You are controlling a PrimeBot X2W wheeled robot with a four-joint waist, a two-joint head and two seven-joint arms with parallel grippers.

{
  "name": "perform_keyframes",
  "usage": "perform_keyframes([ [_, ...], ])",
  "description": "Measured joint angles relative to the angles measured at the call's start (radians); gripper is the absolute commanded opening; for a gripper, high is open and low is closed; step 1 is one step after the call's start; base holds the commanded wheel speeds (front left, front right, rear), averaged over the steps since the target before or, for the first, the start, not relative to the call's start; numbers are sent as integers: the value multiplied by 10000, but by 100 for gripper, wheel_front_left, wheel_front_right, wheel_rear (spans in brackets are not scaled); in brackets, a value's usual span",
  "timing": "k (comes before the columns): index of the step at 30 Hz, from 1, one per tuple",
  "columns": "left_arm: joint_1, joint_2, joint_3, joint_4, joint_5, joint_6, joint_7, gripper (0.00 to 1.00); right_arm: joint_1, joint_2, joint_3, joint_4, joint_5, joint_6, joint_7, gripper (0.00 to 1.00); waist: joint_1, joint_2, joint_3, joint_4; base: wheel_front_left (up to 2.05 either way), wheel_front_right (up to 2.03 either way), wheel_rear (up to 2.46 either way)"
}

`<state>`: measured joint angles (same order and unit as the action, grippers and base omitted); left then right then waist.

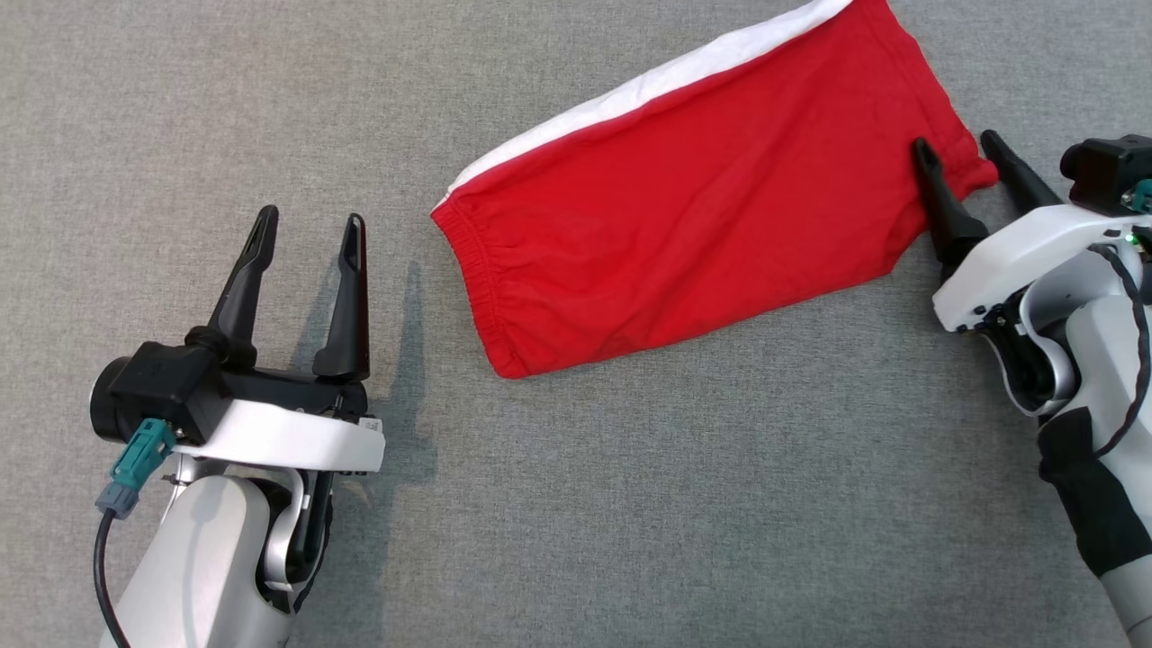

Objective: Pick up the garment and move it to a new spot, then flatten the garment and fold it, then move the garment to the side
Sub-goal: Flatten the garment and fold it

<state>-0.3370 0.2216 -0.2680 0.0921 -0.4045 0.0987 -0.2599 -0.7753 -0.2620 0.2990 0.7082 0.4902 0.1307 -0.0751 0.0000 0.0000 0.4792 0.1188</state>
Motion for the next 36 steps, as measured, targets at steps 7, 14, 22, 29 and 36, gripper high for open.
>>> perform_keyframes([
  [7, 24, -67, 209, 10, 96, -94, 0, 100, 266, 288, 543, -345, 932, 0, -111, 0, 0, 0, -92, -220, 0, 0, 0],
  [14, 249, 27, 339, 15, 203, -109, 0, 100, 1622, 301, 581, -1499, 1432, 0, -1179, 0, 0, 0, -389, -576, 0, 0, 0],
  [22, 594, 167, 357, 52, 186, -94, 46, 100, 4205, 686, -431, -2890, 1592, 0, -1662, 0, 0, 0, -1004, -889, 0, 0, 0],
  [29, 898, 305, 339, -142, 155, -35, 236, 100, 5566, 1283, -1636, -3754, 1154, 0, -1762, 0, 0, 0, -1399, -1102, 0, 0, 0],
  [36, 901, 336, 257, -316, 100, -15, 359, 100, 5604, 1478, -2123, -3716, 871, 0, -1570, 0, 0, 0, -1442, -1137, 0, 0, 0],
])
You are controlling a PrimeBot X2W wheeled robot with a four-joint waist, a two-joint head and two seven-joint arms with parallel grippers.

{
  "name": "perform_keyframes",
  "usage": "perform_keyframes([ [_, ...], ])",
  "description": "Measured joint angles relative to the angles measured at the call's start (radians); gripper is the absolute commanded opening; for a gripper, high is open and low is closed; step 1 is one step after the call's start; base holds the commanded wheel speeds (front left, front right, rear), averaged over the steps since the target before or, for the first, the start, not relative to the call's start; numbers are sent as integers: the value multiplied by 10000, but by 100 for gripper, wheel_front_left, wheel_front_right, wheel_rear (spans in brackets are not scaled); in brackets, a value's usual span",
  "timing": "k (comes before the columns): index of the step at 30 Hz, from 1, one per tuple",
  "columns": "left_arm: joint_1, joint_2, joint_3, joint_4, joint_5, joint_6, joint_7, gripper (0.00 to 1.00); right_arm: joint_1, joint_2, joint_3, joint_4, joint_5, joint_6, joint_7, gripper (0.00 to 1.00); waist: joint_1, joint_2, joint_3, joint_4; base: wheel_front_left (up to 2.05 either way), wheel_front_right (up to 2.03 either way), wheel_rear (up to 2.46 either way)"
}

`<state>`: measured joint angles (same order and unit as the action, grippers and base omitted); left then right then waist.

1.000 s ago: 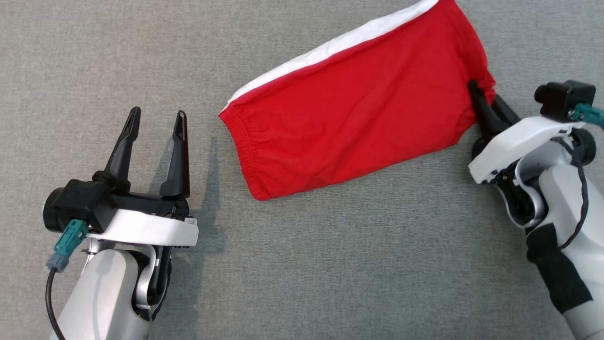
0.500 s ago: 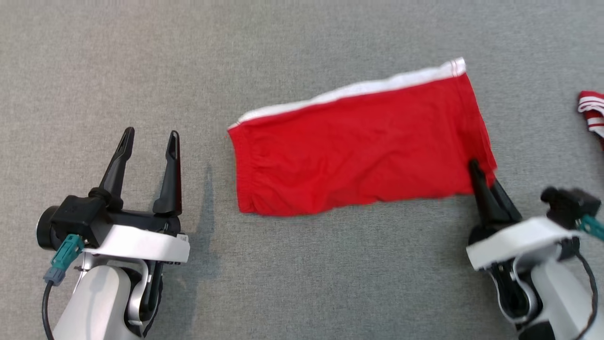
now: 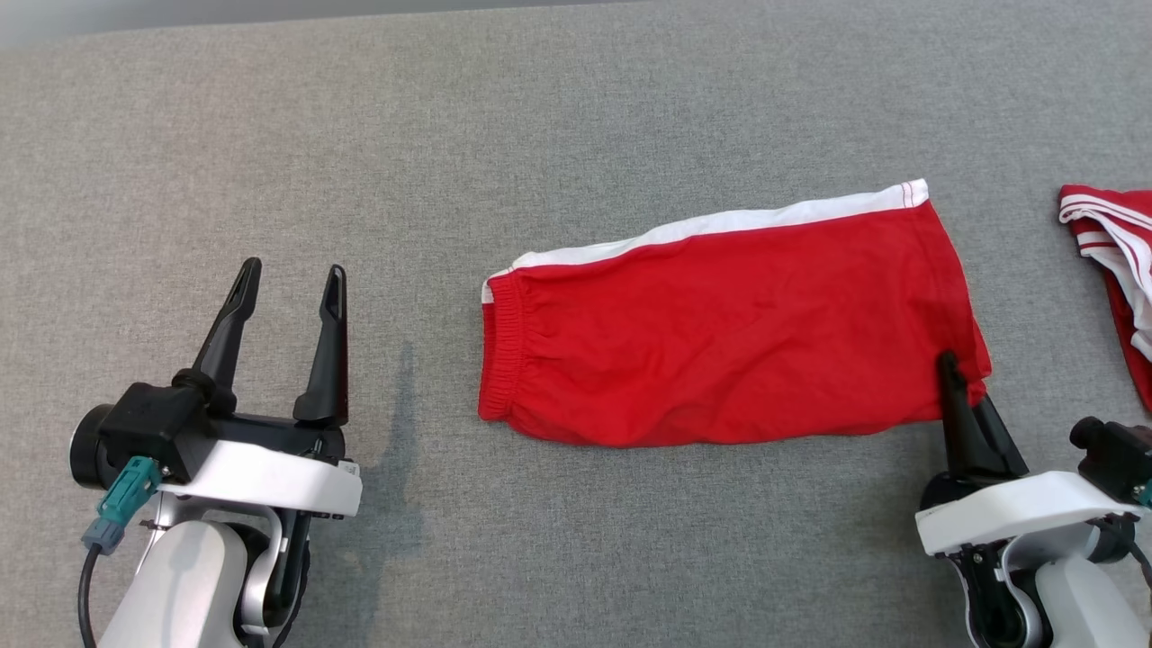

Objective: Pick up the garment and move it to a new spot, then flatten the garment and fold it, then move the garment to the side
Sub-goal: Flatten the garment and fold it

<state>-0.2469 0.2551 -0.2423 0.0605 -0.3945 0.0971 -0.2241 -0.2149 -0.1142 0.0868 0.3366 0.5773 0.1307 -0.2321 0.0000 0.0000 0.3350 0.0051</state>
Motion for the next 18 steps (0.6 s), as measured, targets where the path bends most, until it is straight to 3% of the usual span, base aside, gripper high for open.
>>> perform_keyframes([
  [7, 33, 36, 6, -58, -61, 40, 21, 100, -479, 27, 731, -610, -838, 0, 228, 0, 0, 0, 15, 34, 0, 0, 0],
  [14, 42, 0, -31, 15, -159, 56, 21, 100, -1113, 211, 3024, -2531, -1484, 0, 1055, 0, 0, 0, -56, 83, 0, 0, 0],
  [18, 1, -82, -117, 65, -207, 31, 0, 100, -1688, 334, 4320, -2915, -1392, 0, 1450, 0, 0, 0, -38, 198, 0, 0, 0],
])
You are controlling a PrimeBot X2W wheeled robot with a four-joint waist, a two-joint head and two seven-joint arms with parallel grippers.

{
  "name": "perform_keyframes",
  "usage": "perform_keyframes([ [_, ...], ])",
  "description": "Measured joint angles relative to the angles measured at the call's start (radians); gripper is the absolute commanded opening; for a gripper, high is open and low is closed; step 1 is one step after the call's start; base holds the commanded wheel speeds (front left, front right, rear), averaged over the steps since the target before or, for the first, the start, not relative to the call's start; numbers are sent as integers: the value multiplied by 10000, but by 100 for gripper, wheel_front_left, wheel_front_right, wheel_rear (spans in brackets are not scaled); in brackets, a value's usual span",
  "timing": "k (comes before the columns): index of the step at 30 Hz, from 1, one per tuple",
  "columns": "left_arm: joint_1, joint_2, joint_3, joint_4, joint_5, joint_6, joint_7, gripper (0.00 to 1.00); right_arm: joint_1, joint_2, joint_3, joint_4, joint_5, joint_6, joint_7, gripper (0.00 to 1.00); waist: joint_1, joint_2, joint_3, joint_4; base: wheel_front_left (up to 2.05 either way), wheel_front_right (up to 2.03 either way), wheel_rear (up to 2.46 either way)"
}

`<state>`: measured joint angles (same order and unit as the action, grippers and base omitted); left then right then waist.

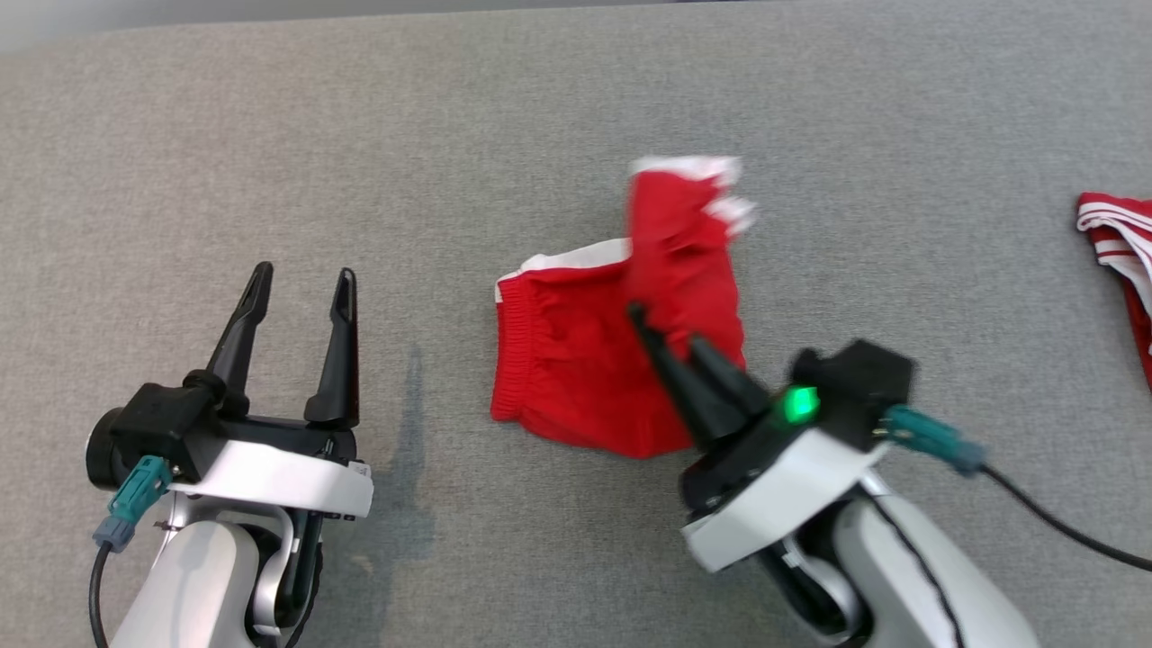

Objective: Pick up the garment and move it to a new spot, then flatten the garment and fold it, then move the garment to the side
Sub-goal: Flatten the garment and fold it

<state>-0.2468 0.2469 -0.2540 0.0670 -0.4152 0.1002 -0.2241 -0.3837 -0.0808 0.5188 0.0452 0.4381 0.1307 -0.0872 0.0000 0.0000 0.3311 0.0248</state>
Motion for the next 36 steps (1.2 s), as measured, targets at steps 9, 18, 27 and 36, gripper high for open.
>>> perform_keyframes([
  [9, -180, -242, -148, 232, -125, -115, -134, 100, -831, 165, 1634, 1871, 518, 0, 414, 0, 0, 0, 172, 529, 0, 0, 0],
  [18, -175, -276, -77, 395, -176, -111, -228, 100, -1165, 205, 2146, 2571, 895, 0, -199, 100, 0, 0, 195, 479, 0, 0, 0],
  [27, -23, -140, 52, 443, -161, 35, -245, 100, -159, -587, 886, 859, 771, 0, -968, 100, 0, 0, -212, 156, 0, 0, 0],
  [36, 440, 79, 265, 282, -163, 332, -230, 100, 1491, -736, -3423, -109, -453, 0, -1068, 100, 0, 0, -815, -205, 0, 0, 0],
])
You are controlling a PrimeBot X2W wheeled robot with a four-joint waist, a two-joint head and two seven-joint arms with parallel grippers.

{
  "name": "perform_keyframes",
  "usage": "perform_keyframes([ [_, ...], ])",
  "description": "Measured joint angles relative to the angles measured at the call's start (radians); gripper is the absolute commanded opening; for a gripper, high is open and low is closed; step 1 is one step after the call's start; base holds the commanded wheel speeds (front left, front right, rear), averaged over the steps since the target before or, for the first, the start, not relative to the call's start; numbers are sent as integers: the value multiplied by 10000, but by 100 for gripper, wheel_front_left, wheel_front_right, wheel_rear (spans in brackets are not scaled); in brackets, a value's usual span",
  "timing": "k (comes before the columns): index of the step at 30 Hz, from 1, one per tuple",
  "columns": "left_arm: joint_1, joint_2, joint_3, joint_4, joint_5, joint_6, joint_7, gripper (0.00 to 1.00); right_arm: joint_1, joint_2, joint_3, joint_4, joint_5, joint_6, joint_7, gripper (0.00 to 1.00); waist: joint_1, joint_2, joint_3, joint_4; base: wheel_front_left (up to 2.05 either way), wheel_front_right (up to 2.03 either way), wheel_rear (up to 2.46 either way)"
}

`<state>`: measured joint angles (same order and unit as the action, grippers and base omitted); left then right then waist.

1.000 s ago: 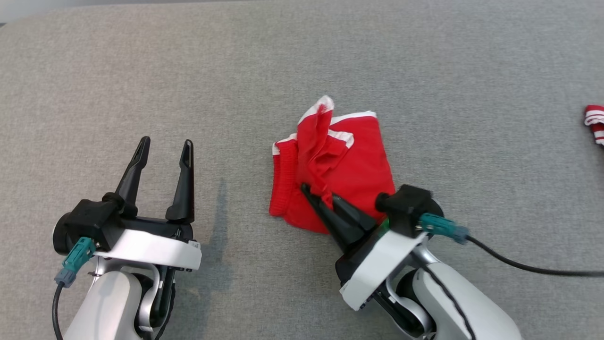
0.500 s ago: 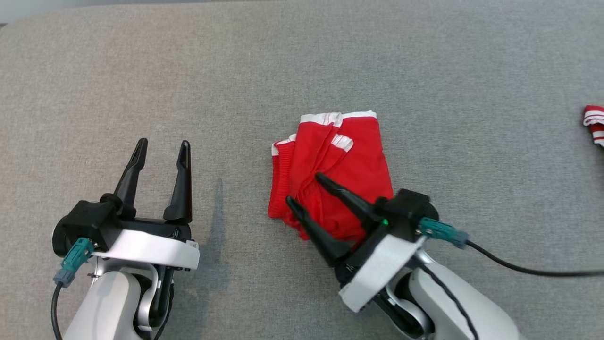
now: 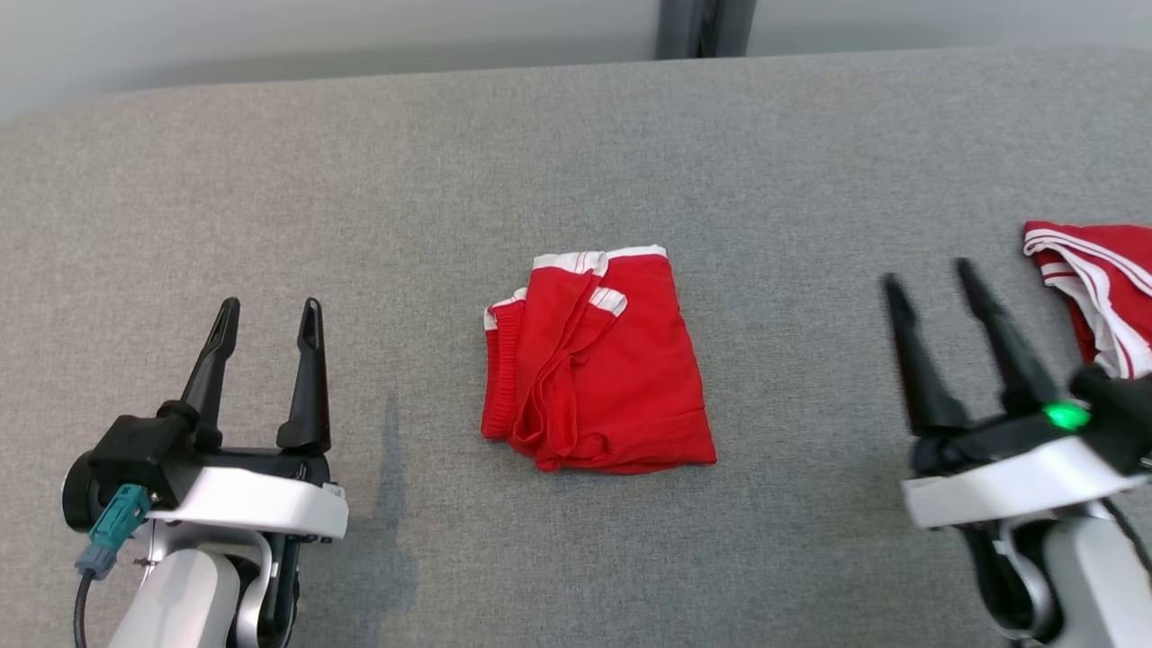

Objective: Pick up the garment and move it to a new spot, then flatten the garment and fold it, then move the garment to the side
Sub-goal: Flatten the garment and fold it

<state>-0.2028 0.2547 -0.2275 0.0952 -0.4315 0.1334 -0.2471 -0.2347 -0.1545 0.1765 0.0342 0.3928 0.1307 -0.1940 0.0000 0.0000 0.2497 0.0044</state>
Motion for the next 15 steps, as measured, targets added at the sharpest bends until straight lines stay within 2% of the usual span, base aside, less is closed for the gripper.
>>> perform_keyframes([
  [4, 215, 107, -15, -105, 19, 90, 94, 100, 643, 52, -1277, -127, -466, 0, 146, 100, 0, 0, -262, -61, 0, 0, 0],
  [8, 511, 186, -52, -265, 52, 176, 198, 100, 1157, 109, -2086, -267, -736, 0, 311, 100, 0, 0, -508, -71, 0, 0, 0],
  [15, 858, 263, -100, -548, 73, 326, 366, 100, 1424, 320, -2314, -692, -888, 0, 681, 100, 0, 0, -667, -66, 0, 0, 0],
])
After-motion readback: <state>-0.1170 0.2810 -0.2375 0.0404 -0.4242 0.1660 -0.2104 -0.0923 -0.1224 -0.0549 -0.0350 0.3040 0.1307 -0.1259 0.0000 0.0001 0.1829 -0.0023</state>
